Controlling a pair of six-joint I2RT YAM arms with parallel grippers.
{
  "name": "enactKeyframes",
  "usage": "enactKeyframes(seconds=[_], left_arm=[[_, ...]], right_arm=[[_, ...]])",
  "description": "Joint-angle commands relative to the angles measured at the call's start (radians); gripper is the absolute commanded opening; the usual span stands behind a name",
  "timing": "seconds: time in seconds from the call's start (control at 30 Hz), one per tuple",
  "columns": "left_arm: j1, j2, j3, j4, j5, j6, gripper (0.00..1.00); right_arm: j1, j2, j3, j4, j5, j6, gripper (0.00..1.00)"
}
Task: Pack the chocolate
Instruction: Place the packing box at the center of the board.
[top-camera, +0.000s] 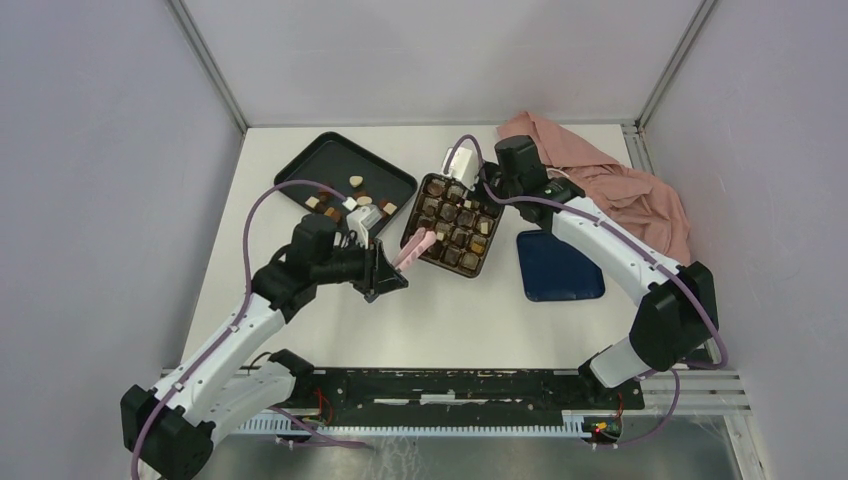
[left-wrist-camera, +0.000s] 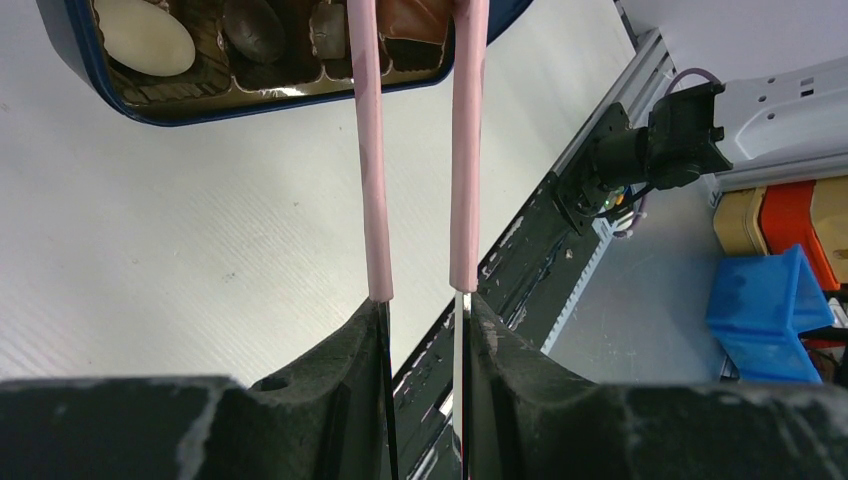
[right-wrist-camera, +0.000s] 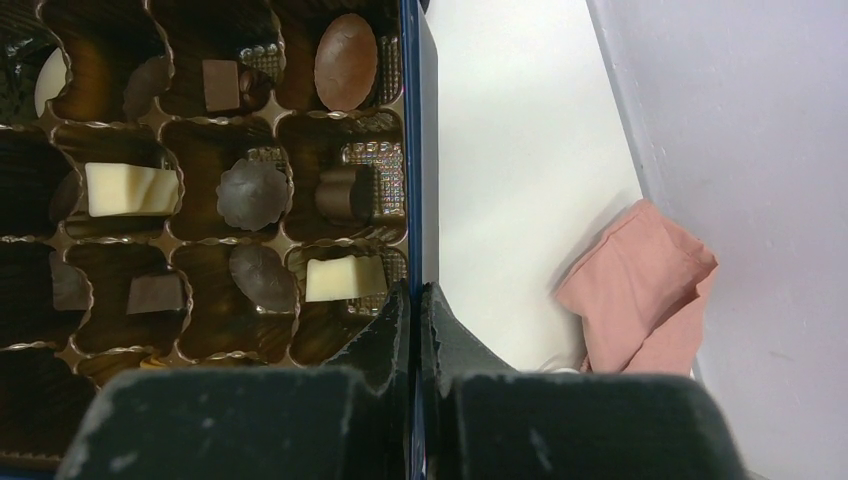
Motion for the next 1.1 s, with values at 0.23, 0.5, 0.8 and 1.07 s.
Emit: enactKeyframes(seconds=[0.23, 0.5, 0.8, 1.07], left_arm=[[-0.039, 0.014, 0.029, 0.064, -0.001, 0.027, 0.02], [-0.071, 0.037, 0.024, 0.032, -0.029, 0.033, 0.02], [-0.083, 0.087, 0.052, -0.057, -0.018, 0.063, 0.02], [-0.116, 0.158, 0.082, -0.123, -0.038, 0.046, 0.02]], right_arm=[[0.004, -0.046, 0.031, 0.089, -0.06, 0.044, 0.0], [-0.015, 0.027, -0.044, 0.133, -0.219, 0.16, 0.0], [-0.053, 0.201, -0.041, 0.155, -0.397, 0.281, 0.0], [-0.067, 0.289, -0.055, 0.157, -0.412, 0.3, 0.08]])
